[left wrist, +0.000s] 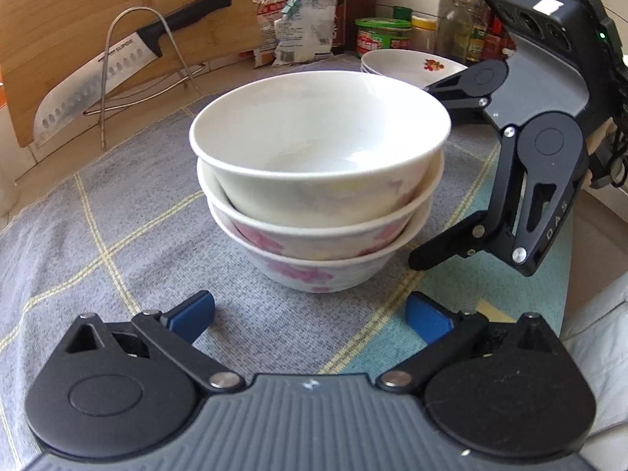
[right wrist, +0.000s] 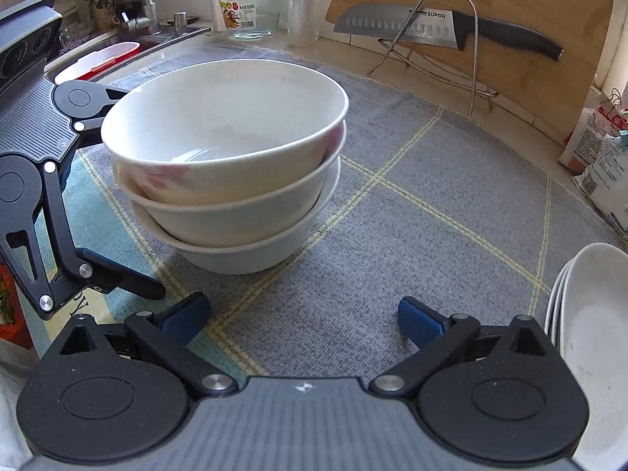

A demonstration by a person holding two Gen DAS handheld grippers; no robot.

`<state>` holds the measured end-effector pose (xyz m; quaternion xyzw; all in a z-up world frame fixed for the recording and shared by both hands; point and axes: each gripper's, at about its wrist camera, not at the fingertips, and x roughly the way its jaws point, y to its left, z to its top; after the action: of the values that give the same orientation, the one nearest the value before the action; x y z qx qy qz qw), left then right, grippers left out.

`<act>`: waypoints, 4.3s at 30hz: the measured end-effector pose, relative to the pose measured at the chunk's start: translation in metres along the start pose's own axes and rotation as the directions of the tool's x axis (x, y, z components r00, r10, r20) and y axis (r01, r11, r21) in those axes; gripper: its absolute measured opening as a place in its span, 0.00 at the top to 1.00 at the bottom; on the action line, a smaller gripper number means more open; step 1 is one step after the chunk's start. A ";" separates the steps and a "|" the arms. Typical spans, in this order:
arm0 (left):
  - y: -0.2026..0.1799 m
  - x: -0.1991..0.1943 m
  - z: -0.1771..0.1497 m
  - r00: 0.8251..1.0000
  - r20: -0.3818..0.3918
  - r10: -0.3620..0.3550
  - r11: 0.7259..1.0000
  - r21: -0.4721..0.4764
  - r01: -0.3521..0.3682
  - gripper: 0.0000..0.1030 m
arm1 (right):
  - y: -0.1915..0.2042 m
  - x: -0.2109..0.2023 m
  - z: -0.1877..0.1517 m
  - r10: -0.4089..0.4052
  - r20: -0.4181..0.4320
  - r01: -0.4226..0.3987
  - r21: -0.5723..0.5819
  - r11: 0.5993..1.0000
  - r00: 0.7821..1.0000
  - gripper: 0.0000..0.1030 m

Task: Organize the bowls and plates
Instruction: 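Grip the three-bowl stack from opposite sides with both grippers, then lift the bowl stack with both grippers and carry it over the plate stack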

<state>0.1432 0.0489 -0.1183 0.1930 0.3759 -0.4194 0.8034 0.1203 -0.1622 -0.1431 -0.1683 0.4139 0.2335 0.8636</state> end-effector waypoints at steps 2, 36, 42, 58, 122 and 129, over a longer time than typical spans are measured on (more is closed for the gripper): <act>0.004 -0.001 0.001 0.999 0.011 -0.034 0.998 0.046 0.033 0.01 | 0.003 0.000 0.004 -0.002 -0.016 0.002 -0.027 1.000 1.000 0.00; 0.021 0.007 0.030 0.975 -0.066 -0.210 0.921 0.323 0.220 0.20 | 0.013 0.003 0.049 0.168 -0.068 -0.181 -0.316 0.931 0.983 0.18; 0.026 0.013 0.033 0.964 -0.082 -0.254 0.900 0.345 0.266 0.20 | 0.010 0.005 0.051 0.181 -0.085 -0.199 -0.316 0.928 0.980 0.18; 0.021 0.014 0.039 0.955 -0.106 -0.276 0.881 0.370 0.296 0.20 | 0.008 0.008 0.055 0.195 -0.102 -0.217 -0.306 0.927 0.976 0.18; -0.047 0.023 0.108 0.975 -0.052 -0.218 0.887 0.405 0.220 0.20 | -0.050 -0.081 0.019 0.123 -0.054 -0.135 -0.366 0.921 0.991 0.18; -0.064 0.047 0.142 0.973 -0.032 -0.229 0.873 0.435 0.220 0.20 | -0.088 -0.099 0.008 0.089 -0.040 -0.097 -0.361 0.928 0.995 0.18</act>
<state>0.1705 -0.1020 -0.0630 0.3183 0.2842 -0.5852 0.6896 0.1189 -0.2576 -0.0511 -0.3074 0.3812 0.3445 0.8009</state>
